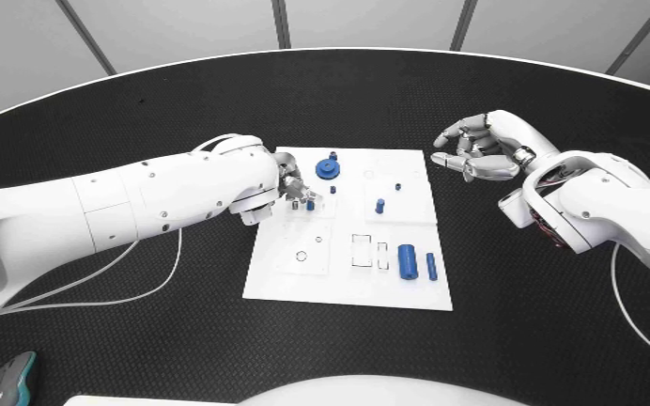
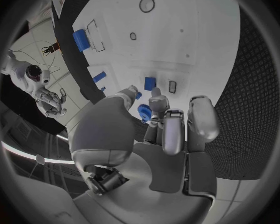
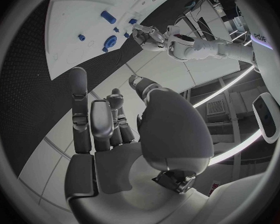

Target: Assemble the parts on the task board

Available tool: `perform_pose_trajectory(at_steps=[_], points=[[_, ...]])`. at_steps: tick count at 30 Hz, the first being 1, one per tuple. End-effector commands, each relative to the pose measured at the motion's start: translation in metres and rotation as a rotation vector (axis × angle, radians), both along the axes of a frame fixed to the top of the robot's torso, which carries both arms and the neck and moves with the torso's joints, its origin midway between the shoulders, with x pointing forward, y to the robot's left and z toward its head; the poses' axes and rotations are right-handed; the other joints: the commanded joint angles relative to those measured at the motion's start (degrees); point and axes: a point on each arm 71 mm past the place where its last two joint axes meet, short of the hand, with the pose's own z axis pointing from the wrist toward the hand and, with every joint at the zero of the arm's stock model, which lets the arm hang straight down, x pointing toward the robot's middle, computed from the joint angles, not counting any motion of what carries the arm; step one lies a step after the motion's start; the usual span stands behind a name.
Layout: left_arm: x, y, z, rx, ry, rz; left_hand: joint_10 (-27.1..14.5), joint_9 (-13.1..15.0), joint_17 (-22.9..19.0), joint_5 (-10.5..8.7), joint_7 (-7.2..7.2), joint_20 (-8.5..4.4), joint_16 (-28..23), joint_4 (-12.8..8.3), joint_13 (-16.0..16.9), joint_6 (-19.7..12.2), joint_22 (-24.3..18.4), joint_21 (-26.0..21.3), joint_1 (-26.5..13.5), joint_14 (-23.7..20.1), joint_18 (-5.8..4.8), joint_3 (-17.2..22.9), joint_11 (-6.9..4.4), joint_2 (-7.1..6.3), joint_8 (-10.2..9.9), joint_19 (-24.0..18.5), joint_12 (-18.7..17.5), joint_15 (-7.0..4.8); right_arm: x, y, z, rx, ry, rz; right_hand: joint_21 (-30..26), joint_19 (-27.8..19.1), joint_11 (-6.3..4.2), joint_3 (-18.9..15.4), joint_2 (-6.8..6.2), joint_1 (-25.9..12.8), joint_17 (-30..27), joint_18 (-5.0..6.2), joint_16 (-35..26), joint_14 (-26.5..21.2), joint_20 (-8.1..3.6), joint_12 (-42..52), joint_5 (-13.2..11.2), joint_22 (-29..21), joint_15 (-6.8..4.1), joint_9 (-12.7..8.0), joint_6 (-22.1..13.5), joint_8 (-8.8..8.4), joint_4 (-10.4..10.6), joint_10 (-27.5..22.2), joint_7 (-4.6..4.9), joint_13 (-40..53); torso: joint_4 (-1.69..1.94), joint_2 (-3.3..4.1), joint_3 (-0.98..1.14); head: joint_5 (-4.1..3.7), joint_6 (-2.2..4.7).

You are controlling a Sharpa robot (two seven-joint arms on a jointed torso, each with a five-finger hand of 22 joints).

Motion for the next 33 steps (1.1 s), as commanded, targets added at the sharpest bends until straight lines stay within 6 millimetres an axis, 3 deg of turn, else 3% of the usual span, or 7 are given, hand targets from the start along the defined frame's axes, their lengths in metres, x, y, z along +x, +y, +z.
perform_pose_trajectory(at_steps=[1,33], points=[[0.0004,-0.0002,-0.0007,0.004,0.005,-0.001,-0.15,-0.07,12.22,0.24,0.3,0.17,0.05,0.06,-0.09,0.23,0.04,-0.1,-0.15,5.09,-0.48,0.27,0.23,-0.23,-0.25,-0.16,0.02,0.23,0.0,0.0002,0.0,0.0,0.0,0.0,-0.15,0.39,-0.18,-0.08,0.02,0.37,-0.06,0.74,-0.16,0.11,0.03,-0.29,0.29,-0.06,-0.21,0.08,-0.52,0.36,0.32,-0.18,-0.02,-0.09,-0.01,-0.04,-0.03,0.05,-0.01],[0.0027,-0.0038,-0.0062,0.029,0.043,-0.021,-0.28,-0.94,12.43,0.24,0.32,0.18,0.18,-0.13,-0.37,0.43,0.13,-0.11,2.35,5.15,-0.49,2.75,0.22,-0.86,-0.44,-0.15,0.09,0.23,-0.0004,0.0005,0.0,0.0,0.001,0.002,-0.4,0.49,-0.18,-0.08,0.05,0.39,-0.01,0.74,-0.29,0.13,0.02,-0.32,0.38,-0.16,-0.21,0.06,-0.64,0.55,0.49,-0.19,-0.02,-0.17,0.0,-0.06,0.0,-0.05,-0.59]])
